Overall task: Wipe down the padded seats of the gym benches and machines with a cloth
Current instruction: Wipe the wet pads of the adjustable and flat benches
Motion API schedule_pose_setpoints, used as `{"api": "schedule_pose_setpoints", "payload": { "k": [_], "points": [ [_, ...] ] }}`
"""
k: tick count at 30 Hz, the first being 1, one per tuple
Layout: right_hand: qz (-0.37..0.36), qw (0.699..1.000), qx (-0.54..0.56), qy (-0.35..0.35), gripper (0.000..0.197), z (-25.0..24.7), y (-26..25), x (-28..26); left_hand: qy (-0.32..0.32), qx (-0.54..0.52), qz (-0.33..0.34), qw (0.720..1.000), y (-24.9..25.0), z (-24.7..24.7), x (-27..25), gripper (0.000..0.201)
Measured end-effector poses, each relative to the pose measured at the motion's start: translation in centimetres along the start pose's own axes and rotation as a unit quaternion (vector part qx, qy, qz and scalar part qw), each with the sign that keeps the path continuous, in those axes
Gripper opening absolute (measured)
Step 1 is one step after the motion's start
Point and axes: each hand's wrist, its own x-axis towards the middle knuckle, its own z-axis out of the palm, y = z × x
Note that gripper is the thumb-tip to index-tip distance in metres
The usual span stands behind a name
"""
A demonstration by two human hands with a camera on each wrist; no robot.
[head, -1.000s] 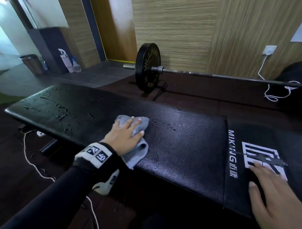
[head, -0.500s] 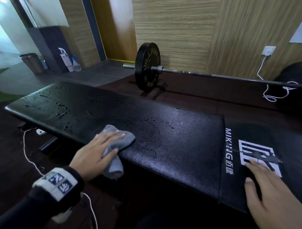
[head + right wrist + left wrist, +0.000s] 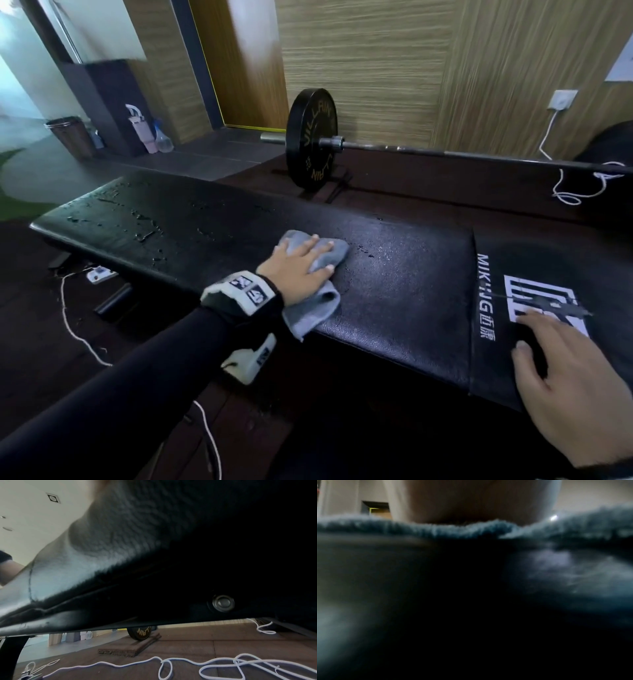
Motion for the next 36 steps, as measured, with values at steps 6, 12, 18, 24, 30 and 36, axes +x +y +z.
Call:
{"api": "schedule_pose_setpoints", "payload": {
  "k": [6, 12, 18, 24, 30, 36],
  "points": [
    [0.031, 0.995, -0.089, -0.018, 0.064, -0.5, -0.2, -0.2, 0.085, 0.058, 0.195, 0.975, 0.9, 2.5, -2.2, 0.055],
    [0.116, 0.974, -0.119, -0.153, 0.070, -1.4, -1.0, 0.4, 0.117, -0.035, 0.169, 0.978, -2.8, 3.4, -4.3, 0.055],
    [0.286, 0.923, -0.088, -0.243, 0.094, -2.6, -2.3, 2.8, 0.072, -0.068, -0.068, 0.993, -3.2, 2.5, -2.3, 0.067],
    [0.352, 0.848, -0.023, -0.396, 0.106, -3.7, -4.1, 4.4, 0.017, -0.099, -0.215, 0.971, -2.3, 0.8, 1.0, 0.068],
    [0.379, 0.774, -0.051, -0.504, 0.104, -4.7, -3.8, 7.4, -0.054, -0.097, -0.252, 0.961, -3.9, -1.4, 5.3, 0.066],
    [0.391, 0.717, -0.060, -0.575, 0.104, -4.9, -4.2, 9.1, -0.108, -0.053, -0.229, 0.966, -5.1, -3.2, 11.4, 0.068]
  ]
}}
